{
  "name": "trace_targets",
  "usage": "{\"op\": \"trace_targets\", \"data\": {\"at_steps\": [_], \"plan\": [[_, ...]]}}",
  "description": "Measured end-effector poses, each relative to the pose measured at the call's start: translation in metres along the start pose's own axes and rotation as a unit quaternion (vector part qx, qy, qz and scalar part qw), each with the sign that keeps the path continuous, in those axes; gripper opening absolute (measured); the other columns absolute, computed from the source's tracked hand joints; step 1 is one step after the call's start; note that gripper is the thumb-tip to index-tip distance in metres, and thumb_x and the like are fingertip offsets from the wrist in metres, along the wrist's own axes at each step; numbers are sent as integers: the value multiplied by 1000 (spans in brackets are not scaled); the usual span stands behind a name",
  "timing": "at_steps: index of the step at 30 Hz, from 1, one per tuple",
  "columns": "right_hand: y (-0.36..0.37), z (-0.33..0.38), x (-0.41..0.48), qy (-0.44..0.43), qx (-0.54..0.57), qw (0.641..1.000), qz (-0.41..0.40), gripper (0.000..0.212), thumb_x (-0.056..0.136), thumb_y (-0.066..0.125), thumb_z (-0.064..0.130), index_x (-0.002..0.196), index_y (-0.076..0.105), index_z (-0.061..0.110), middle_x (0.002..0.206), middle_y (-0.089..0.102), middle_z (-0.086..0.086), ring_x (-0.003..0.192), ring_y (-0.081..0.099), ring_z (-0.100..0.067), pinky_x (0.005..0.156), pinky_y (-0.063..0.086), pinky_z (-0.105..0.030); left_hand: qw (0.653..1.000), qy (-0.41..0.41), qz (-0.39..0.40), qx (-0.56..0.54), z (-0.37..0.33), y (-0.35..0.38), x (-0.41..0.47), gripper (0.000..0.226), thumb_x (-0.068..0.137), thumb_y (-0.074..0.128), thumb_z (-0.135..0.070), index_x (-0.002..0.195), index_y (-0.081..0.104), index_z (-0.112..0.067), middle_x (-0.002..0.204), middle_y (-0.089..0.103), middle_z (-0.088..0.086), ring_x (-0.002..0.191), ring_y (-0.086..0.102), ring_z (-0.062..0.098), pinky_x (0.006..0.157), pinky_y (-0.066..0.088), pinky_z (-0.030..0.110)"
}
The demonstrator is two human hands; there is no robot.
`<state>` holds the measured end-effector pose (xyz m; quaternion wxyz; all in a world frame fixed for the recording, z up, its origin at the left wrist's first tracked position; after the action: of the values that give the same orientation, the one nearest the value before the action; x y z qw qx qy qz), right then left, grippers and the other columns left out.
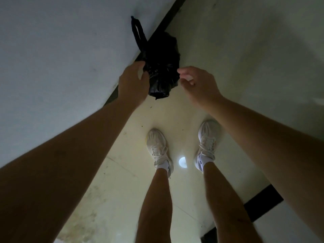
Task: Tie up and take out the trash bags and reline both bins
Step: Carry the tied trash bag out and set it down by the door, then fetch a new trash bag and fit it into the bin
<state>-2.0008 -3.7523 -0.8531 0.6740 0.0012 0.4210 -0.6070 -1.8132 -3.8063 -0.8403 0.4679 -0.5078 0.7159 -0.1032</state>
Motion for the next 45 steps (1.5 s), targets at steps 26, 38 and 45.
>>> {"op": "trace_targets", "data": {"at_steps": [26, 38, 45], "plan": [[-206, 473, -413, -551, -289, 775, -111, 70, 103, 30, 54, 158, 11, 17, 166, -1, -15, 152, 11, -34, 122, 14, -52, 841, -43, -434, 320, -157, -385, -589, 68, 101, 21, -56, 157, 12, -17, 164, 3, 14, 151, -2, 34, 119, 4, 59], [32, 552, -748, -739, -229, 633, -30, 72, 100, 32, 55, 158, 11, 19, 166, -3, -15, 152, 10, -33, 122, 12, -51, 701, -300, -573, 300, 67, -405, -1028, 71, 99, 19, -62, 157, 10, -22, 165, -2, 11, 151, -9, 29, 119, 1, 59], [199, 570, -922, -839, -227, 487, 85, 72, 99, 33, 55, 158, 9, 21, 166, -5, -13, 153, 6, -30, 122, 11, -52, 593, -441, -644, 199, 162, -365, -1215, 69, 99, 19, -61, 157, 10, -23, 165, 0, 9, 151, -9, 25, 120, 1, 55]]}}
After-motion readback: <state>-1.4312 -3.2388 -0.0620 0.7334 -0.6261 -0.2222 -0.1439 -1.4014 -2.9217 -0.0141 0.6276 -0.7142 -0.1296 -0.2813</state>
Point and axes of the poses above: each hand's wrist, its own x-axis towards the middle knuckle, its own y-axis out of the palm, z = x × y, the point moved 5 cm from there along x, towards the middle knuckle
